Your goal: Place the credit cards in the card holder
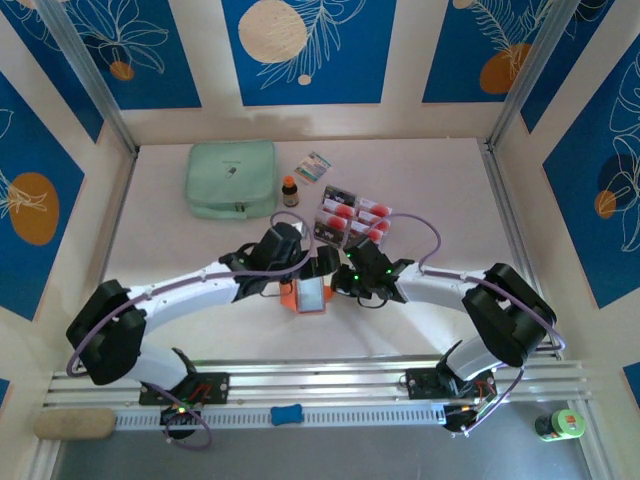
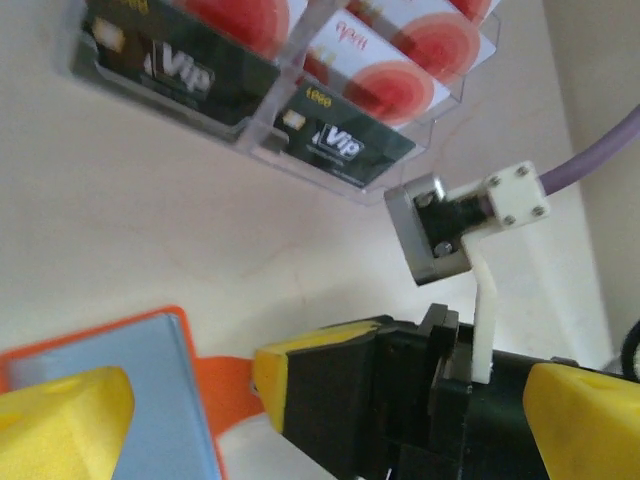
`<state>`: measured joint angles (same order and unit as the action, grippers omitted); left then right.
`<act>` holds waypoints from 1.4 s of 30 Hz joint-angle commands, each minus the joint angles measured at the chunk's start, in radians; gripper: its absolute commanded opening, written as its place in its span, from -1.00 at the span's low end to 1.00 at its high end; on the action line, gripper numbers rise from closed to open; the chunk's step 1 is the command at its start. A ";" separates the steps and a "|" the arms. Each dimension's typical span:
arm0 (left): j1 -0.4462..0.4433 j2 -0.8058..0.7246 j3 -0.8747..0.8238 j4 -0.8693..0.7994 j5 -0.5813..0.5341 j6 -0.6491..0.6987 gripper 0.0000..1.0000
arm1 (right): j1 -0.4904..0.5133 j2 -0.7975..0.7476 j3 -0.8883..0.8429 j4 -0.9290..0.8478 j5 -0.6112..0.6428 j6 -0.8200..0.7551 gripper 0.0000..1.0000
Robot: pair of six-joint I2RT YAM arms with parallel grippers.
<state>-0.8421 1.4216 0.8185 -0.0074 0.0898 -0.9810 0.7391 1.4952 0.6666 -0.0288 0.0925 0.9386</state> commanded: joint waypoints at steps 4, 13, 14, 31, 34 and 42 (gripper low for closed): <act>0.001 -0.025 -0.139 0.225 0.015 -0.191 1.00 | -0.003 -0.027 -0.031 0.009 -0.005 0.001 -1.00; 0.027 -0.030 -0.191 0.149 -0.009 -0.059 1.00 | -0.025 -0.017 -0.051 0.024 -0.011 0.012 -1.00; 0.030 -0.025 -0.188 0.135 -0.010 -0.025 1.00 | -0.029 -0.014 -0.050 0.027 -0.014 0.012 -1.00; 0.059 0.097 -0.119 -0.011 -0.084 0.329 1.00 | -0.097 0.053 -0.039 0.087 -0.087 0.017 -1.00; 0.060 0.100 -0.097 -0.041 -0.115 0.387 1.00 | -0.118 0.071 -0.035 0.095 -0.110 0.008 -1.00; 0.059 0.103 -0.066 -0.086 -0.151 0.463 1.00 | -0.156 0.092 -0.017 0.098 -0.170 -0.030 -0.97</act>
<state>-0.7918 1.5089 0.7319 -0.0444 -0.0246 -0.5724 0.5957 1.5696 0.6285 0.0700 -0.0399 0.9379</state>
